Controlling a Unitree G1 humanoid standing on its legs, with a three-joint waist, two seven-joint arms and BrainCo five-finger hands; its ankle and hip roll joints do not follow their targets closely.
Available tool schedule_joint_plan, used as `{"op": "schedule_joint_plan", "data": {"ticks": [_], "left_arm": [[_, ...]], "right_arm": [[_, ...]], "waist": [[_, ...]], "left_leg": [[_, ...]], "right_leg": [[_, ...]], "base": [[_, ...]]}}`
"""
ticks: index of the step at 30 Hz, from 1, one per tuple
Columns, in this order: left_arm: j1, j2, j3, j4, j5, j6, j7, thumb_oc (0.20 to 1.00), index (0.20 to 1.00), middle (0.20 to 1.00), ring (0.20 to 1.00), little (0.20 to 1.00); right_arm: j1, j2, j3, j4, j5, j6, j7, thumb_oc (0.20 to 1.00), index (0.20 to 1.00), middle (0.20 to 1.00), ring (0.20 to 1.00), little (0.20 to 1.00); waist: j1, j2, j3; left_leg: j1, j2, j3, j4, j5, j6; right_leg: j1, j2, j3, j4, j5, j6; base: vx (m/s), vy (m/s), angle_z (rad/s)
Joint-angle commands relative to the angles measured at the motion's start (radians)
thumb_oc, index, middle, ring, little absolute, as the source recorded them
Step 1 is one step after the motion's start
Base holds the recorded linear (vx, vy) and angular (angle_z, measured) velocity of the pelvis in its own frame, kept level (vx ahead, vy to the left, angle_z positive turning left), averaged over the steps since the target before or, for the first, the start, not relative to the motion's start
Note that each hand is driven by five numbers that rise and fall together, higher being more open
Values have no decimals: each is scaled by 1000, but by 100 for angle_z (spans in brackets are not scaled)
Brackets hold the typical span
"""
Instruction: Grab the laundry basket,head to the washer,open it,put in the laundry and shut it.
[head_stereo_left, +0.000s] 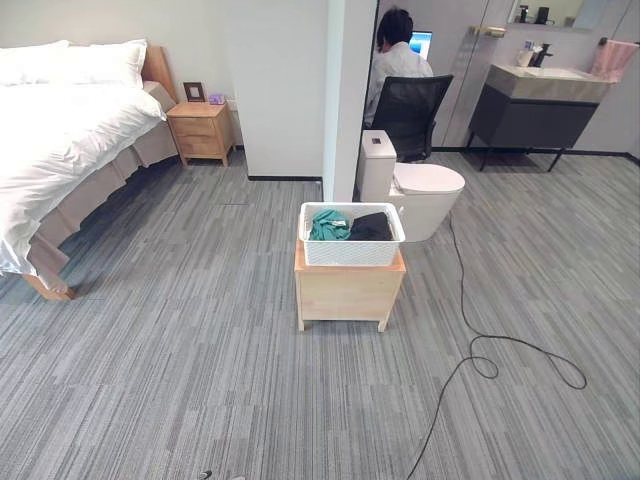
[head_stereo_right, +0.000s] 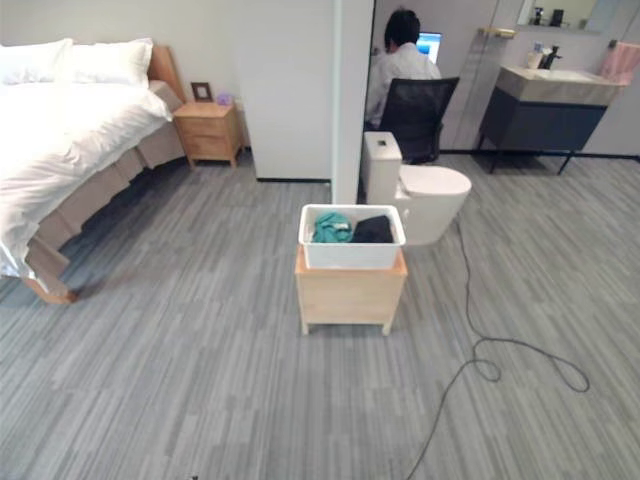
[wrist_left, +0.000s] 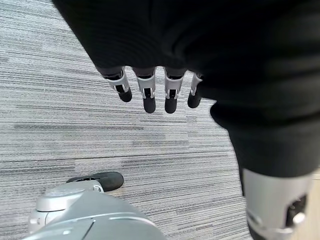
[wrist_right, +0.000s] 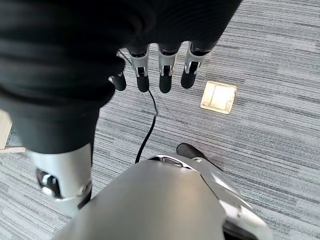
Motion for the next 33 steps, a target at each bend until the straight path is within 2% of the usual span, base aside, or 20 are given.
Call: {"op": "schedule_joint_plan", "data": {"ticks": [1,33], "left_arm": [[-48,40,-12,17,12,-43,12,1000,1000,1000,1000,1000],[-44,34,-9,29,14,-42,17,1000,1000,1000,1000,1000]], "right_arm": [[-2,6,57,27,-8,-14,14,1000,1000,1000,1000,1000],[7,7,44,46,-7,-12,11,1000,1000,1000,1000,1000]], "waist": [[11,-38,-19],[8,-30,-15]], "left_leg": [[-20,106,-47,-83,72,-106],[-15,102,-47,-83,67,-105]], "right_leg": [[4,-140,52,-186,213,133],[10,-144,49,-186,206,134]], "base": [[0,0,0],[0,0,0]]}}
